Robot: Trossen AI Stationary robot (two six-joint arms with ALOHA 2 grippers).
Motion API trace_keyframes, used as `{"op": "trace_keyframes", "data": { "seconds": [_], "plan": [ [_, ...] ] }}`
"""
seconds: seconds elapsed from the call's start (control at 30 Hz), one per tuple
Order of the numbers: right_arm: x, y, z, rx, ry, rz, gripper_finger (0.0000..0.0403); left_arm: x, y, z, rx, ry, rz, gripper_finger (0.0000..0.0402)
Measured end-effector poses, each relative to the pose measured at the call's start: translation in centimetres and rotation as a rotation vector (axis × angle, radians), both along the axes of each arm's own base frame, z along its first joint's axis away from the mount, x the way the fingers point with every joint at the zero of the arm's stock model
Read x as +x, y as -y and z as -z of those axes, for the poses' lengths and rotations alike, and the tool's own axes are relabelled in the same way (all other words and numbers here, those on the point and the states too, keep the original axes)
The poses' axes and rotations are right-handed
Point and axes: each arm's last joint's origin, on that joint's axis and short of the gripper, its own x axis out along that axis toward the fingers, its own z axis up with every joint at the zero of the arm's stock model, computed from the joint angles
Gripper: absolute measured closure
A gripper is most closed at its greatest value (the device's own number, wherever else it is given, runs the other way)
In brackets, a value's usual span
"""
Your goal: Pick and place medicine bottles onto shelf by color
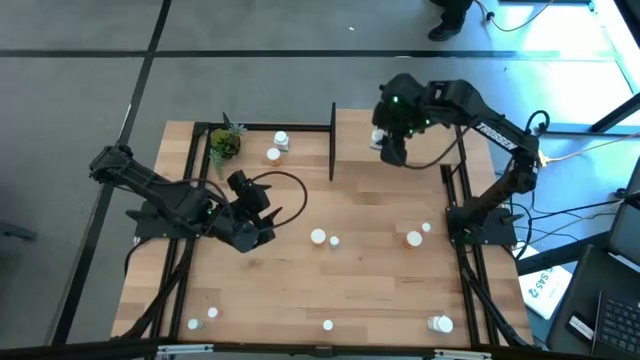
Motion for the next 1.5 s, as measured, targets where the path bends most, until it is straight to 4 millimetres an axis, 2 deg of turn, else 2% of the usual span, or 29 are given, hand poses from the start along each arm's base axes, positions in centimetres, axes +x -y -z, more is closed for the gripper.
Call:
{"op": "trace_keyframes", "data": {
  "seconds": [0.13,0.27,0.37,0.5,0.77,1.0,1.23,1.5],
  "plan": [
    [0.8,2.0,0.4,-0.014,0.042,-0.014,0.0218,0.0,0.0,0.0,-0.006,-0.003,0.004,0.0116],
    [2.0,3.9,2.0,-0.027,-0.006,-0.033,0.0215,0.0,0.0,0.0,-0.019,-0.004,0.005,0.0116],
    [2.2,5.3,3.0,-0.018,-0.047,-0.022,0.0214,0.0,0.0,0.0,-0.02,-0.003,0.005,0.0116],
    [1.5,6.5,3.1,0.021,-0.032,-0.017,0.0218,0.0,0.0,0.0,-0.022,-0.002,0.004,0.0116],
    [-1.8,7.7,2.3,0.089,-0.046,0.034,0.0212,0.0,0.0,0.0,-0.023,-0.002,0.003,0.0116],
    [-4.9,5.9,0.4,0.119,-0.043,0.065,0.0214,0.0,0.0,0.0,-0.026,0.001,0.001,0.0116],
    [-8.3,3.0,-2.6,0.059,0.064,0.094,0.0211,0.0,0.0,0.0,-0.026,0.001,0.0,0.0116],
    [-11.4,0.4,-3.9,0.08,0.115,0.165,0.0213,0.0,0.1,0.1,-0.028,0.0,0.005,0.0116]
  ]
}}
